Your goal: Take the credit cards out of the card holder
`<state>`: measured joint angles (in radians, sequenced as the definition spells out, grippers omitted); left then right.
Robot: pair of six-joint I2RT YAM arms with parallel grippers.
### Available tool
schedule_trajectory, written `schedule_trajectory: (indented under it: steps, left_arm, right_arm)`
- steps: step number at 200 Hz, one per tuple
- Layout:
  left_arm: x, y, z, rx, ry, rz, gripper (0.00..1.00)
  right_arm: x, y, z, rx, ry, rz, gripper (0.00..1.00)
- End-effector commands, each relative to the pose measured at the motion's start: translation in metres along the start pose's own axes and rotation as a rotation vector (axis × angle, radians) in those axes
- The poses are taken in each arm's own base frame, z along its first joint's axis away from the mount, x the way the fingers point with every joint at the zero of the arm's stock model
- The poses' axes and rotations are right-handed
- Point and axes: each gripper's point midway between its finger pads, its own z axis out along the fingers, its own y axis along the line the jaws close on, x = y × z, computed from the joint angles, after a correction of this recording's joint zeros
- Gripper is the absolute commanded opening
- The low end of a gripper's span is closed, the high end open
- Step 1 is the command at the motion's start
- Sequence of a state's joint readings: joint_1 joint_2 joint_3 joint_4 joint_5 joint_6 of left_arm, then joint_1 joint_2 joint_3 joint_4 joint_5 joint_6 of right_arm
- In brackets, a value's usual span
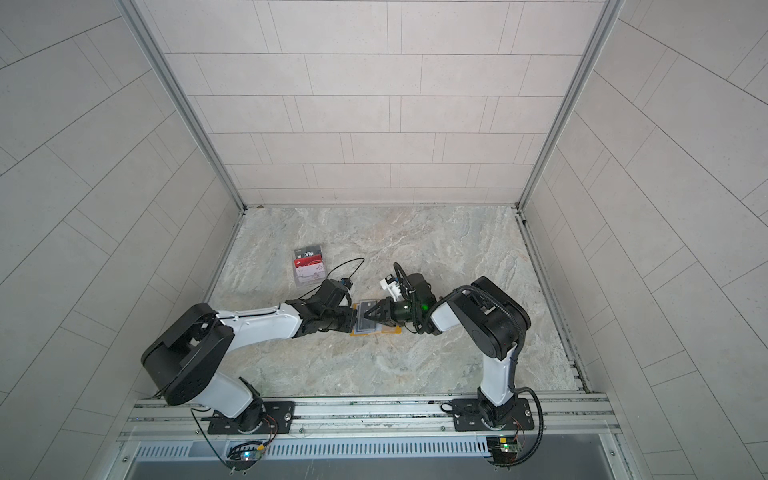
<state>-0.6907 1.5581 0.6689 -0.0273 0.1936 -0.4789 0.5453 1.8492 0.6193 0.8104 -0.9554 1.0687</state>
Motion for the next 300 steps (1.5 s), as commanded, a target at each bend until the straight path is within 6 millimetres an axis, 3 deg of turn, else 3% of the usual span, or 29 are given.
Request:
schedule_trajectory:
  steps: [1,62,124,226,270,300]
  left_arm:
    - [0.020,0.014,0.001,-0.057,0.064,0.002,0.04]
    - [0.020,0.014,0.000,-0.062,0.061,0.004,0.04]
    - [0.019,0.014,-0.001,-0.062,0.058,0.002,0.04]
    - [0.019,0.014,-0.003,-0.064,0.057,0.004,0.05]
    - [0.017,0.013,-0.006,-0.060,0.045,0.007,0.08]
    - [0.014,0.010,-0.010,-0.052,0.035,0.012,0.15]
  right_arm:
    - [-0.012,0.028,-0.010,-0.109,-0.060,-0.042,0.26]
    - [-0.012,0.025,-0.018,-0.116,-0.083,-0.033,0.24]
    - [-0.003,-0.002,-0.021,0.003,-0.054,-0.015,0.18]
    - [0.003,-0.011,-0.034,0.080,-0.041,-0.036,0.10]
    - [0.009,-0.014,-0.041,0.143,-0.017,-0.065,0.03]
    - [0.016,-0.022,-0.054,0.276,0.027,-0.115,0.02]
